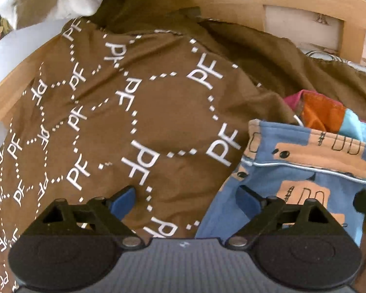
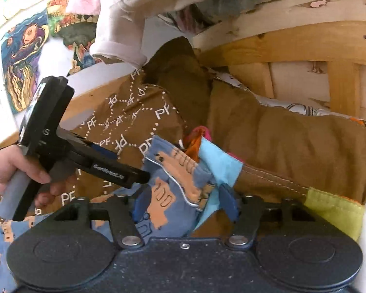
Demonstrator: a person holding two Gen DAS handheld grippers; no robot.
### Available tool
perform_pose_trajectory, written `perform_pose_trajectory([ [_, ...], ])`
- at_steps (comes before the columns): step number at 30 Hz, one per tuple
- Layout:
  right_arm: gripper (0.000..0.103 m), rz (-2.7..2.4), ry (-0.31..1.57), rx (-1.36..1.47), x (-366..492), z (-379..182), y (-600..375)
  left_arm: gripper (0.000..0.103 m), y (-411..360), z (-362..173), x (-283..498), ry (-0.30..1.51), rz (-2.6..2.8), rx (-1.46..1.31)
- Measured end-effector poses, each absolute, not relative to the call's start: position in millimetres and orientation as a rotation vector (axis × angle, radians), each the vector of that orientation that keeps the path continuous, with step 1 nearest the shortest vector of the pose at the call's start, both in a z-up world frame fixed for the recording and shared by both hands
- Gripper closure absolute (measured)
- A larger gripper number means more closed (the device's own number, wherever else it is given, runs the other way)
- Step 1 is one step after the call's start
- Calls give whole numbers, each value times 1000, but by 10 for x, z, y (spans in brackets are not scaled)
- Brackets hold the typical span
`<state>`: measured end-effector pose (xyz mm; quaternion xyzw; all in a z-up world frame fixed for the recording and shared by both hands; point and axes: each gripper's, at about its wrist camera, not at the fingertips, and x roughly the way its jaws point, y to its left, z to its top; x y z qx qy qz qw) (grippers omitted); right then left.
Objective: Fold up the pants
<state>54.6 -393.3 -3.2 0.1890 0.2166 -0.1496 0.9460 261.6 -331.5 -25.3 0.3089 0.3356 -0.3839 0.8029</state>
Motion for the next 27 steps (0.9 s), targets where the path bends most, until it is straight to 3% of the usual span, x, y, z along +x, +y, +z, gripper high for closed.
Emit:
perform_pose_trajectory([
  [4, 46, -292, 431, 414, 576, -54, -3971, 11, -3284, -232, 2646, 726, -807, 637],
  [8, 76, -325, 429, 409, 533, -51, -3971, 20, -3114, -115, 2734, 748, -761, 574],
  [11, 84, -341, 420, 333, 511, -3, -3897, 25, -2851, -11, 2753, 824, -698, 403],
  [18, 87, -255, 406, 112, 507, 117, -3479, 25, -2289, 188, 2828, 1026, -755, -6],
  [27, 88, -180, 428, -43, 516, 104, -3101, 20, -2531, 118, 2823, 1167, -917, -150],
])
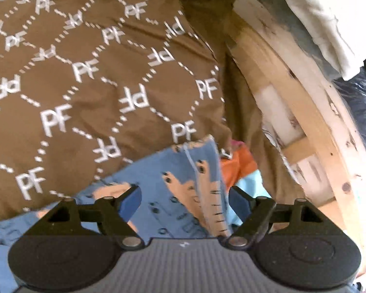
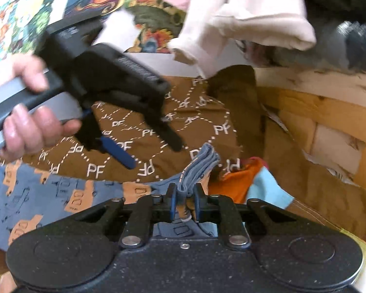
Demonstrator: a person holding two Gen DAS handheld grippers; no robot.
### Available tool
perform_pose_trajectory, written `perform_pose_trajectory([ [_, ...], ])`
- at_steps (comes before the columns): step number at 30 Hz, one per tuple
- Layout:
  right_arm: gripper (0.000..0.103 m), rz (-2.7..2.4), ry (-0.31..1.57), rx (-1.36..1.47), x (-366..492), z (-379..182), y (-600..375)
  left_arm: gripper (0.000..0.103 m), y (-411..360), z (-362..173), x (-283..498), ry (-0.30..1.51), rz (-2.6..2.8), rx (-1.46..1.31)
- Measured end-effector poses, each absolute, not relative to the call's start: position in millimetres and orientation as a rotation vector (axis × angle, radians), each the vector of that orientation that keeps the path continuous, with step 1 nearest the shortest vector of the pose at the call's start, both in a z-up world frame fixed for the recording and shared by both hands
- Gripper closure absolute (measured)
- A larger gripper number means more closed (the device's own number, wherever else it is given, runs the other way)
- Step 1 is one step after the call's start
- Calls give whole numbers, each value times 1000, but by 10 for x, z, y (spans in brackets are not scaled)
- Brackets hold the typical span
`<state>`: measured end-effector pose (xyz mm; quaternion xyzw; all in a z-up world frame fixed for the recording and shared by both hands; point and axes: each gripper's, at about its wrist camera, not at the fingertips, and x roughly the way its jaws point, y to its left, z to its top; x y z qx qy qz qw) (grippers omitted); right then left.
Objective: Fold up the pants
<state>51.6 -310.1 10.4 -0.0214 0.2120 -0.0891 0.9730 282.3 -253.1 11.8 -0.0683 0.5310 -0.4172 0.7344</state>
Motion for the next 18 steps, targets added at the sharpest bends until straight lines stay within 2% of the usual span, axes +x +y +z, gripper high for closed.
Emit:
perform_pose_trajectory([
  [6, 88, -150, 462, -119, 548, 48, -2978, 21, -2702, 44, 2810, 1179, -949, -155],
  [8, 88, -141, 470, -139, 560, 35, -2944, 28, -2727, 51, 2797, 1157, -932, -139],
  [13, 88, -102, 469, -197, 517, 43, -2815, 91, -2617, -7, 2794, 1177, -877, -128],
  [18, 88, -45, 452, -231, 489, 77, -2691, 92, -2290, 40, 2721, 1139, -865, -209],
])
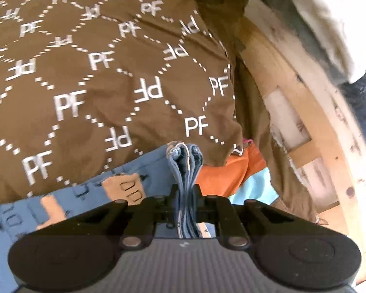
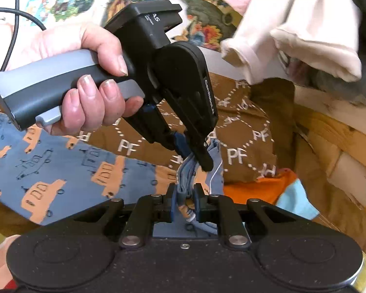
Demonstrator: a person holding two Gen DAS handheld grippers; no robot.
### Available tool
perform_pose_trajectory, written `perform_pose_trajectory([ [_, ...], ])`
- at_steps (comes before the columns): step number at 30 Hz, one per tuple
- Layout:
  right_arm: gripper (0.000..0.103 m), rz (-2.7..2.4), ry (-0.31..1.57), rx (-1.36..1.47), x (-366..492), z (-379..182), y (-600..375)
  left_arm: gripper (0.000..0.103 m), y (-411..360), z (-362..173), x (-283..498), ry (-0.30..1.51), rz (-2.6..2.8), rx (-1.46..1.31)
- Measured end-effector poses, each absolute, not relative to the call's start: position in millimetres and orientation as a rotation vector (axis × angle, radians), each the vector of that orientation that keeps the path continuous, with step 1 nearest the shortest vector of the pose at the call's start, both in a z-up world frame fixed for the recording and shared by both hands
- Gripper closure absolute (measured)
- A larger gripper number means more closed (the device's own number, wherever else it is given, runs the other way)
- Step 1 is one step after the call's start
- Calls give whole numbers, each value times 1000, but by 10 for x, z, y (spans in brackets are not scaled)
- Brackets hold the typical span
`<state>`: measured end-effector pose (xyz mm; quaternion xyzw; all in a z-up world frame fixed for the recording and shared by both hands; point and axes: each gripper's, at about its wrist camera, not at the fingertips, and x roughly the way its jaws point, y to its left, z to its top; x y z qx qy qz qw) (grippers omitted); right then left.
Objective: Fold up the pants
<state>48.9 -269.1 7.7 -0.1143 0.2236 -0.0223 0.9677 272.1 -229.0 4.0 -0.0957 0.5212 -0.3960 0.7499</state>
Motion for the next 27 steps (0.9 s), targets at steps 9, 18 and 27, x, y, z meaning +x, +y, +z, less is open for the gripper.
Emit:
perform_pose_trajectory([
  [9, 88, 166, 408, -244, 422, 243, -2278, 92, -1440, 165, 2606, 1134, -793, -335],
  [18, 88, 362, 493, -258, 462, 130, -1847, 92, -848, -119, 2523, 1189, -676, -300],
  [27, 84, 409, 562, -301, 513, -52, -1654, 87, -595, -508, 2545, 1247, -609, -357],
])
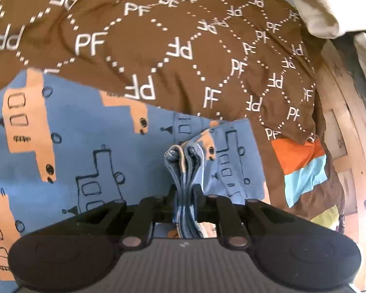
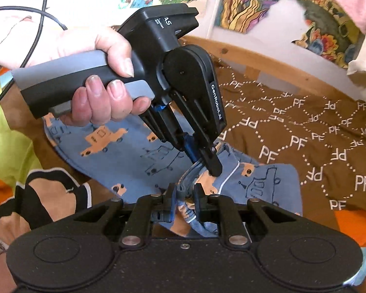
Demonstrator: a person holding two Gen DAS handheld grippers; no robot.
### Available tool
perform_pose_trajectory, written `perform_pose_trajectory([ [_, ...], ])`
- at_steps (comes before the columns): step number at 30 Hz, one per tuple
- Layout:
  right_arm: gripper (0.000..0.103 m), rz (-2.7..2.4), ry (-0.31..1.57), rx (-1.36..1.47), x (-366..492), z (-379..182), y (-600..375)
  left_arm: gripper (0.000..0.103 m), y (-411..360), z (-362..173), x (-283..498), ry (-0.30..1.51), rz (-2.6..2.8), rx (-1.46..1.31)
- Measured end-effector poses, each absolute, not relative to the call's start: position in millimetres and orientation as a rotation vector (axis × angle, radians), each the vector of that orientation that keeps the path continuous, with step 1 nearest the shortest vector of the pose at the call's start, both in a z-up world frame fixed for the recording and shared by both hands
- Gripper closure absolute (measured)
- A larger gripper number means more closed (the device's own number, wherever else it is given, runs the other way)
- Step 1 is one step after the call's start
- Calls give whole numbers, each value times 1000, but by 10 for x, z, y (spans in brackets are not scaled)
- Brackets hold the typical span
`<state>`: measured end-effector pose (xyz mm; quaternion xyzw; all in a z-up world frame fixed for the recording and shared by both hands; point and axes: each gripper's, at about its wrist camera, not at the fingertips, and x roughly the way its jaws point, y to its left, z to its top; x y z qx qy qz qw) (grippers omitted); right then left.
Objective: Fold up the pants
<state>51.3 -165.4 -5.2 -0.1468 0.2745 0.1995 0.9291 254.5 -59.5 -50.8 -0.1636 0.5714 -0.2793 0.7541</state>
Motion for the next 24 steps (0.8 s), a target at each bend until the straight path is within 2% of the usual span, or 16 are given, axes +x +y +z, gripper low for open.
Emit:
perform_pose_trajectory([
  [2, 79, 410, 567, -317, 522, -78, -1638, 77, -578, -539, 2553, 1251, -599, -363],
  [7, 78, 408, 576, -342, 554, -122, -1634, 77, -582, -549, 2537, 1246, -602, -346],
  [9, 78, 406, 584, -351, 566, -142, -1628, 78, -580, -543, 2530, 1244, -599, -346],
  [12, 79, 410, 593, -366, 569, -163, -1612, 86, -612, -513, 2505, 1228, -588, -327],
  [14, 83, 410, 596, -374, 562, -163, -1599, 90, -645, -486, 2482, 1212, -586, -313],
  [24, 87, 394, 597, -290, 548, -60, -1644, 92, -629, -340, 2353, 1149, -579, -267],
])
